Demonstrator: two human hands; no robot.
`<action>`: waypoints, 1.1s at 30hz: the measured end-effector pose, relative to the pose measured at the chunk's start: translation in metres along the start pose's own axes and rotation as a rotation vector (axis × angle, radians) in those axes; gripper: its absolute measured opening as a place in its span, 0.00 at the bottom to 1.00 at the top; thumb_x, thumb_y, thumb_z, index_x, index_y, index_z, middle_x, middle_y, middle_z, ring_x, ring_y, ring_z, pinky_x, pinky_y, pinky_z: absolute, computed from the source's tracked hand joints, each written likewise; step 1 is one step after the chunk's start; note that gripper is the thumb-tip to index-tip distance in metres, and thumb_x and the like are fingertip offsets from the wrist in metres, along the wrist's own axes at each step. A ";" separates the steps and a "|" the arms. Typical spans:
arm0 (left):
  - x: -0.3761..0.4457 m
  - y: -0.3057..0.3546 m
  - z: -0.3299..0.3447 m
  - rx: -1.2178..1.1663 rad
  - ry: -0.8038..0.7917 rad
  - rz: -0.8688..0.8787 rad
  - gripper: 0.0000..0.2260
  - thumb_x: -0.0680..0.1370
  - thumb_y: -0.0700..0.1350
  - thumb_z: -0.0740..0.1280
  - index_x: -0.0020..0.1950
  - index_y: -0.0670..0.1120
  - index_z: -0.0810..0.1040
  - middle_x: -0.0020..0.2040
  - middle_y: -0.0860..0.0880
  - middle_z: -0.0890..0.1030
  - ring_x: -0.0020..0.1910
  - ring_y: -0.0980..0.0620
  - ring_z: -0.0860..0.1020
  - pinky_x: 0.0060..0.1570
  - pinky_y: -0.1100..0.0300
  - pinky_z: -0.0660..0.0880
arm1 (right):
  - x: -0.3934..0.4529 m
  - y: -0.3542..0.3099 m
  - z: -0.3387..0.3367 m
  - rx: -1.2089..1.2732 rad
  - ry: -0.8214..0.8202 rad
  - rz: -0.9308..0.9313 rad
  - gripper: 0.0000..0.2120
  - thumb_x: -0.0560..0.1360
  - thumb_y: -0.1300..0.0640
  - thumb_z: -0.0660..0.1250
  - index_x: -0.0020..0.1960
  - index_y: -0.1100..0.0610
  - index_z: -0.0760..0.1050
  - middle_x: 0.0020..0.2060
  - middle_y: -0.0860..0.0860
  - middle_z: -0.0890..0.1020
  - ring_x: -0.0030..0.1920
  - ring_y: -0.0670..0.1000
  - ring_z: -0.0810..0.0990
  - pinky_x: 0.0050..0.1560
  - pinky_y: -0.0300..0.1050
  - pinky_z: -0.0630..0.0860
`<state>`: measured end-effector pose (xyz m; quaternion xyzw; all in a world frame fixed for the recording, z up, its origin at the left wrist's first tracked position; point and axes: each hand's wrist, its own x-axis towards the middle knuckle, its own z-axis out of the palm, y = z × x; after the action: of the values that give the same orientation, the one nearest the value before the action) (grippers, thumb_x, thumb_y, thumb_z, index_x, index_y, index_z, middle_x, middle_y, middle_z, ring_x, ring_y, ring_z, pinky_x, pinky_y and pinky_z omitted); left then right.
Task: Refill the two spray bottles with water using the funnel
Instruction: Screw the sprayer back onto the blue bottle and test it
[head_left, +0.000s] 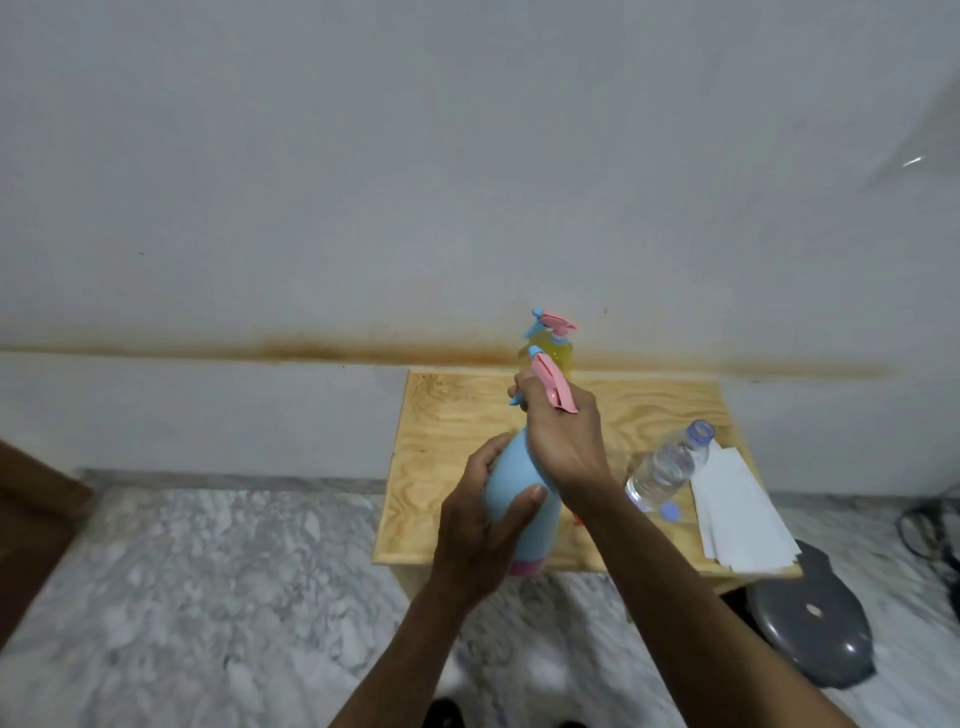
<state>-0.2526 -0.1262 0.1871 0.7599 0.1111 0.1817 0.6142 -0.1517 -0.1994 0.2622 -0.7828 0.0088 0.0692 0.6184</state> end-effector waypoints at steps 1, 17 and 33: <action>-0.004 -0.005 0.001 -0.023 -0.003 -0.032 0.25 0.74 0.62 0.67 0.69 0.59 0.70 0.63 0.64 0.77 0.60 0.62 0.79 0.56 0.58 0.80 | -0.002 0.007 0.003 -0.005 0.014 0.013 0.14 0.77 0.48 0.65 0.40 0.57 0.80 0.35 0.49 0.82 0.39 0.49 0.79 0.43 0.48 0.74; -0.078 -0.082 0.020 0.017 0.031 -0.333 0.27 0.77 0.70 0.55 0.62 0.52 0.78 0.52 0.55 0.83 0.51 0.66 0.80 0.48 0.68 0.77 | -0.043 0.118 0.024 -0.257 -0.030 0.091 0.22 0.82 0.45 0.58 0.40 0.59 0.77 0.37 0.54 0.83 0.43 0.56 0.80 0.47 0.49 0.70; -0.128 -0.092 0.056 0.095 0.134 -0.432 0.22 0.79 0.62 0.56 0.57 0.47 0.78 0.47 0.51 0.83 0.46 0.63 0.81 0.37 0.73 0.71 | -0.059 0.163 0.003 -0.388 -0.186 0.102 0.22 0.81 0.46 0.58 0.44 0.62 0.80 0.40 0.58 0.85 0.46 0.62 0.81 0.51 0.54 0.73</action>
<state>-0.3407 -0.2062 0.0697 0.7327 0.3201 0.0910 0.5937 -0.2266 -0.2391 0.1108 -0.8758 -0.0219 0.1727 0.4502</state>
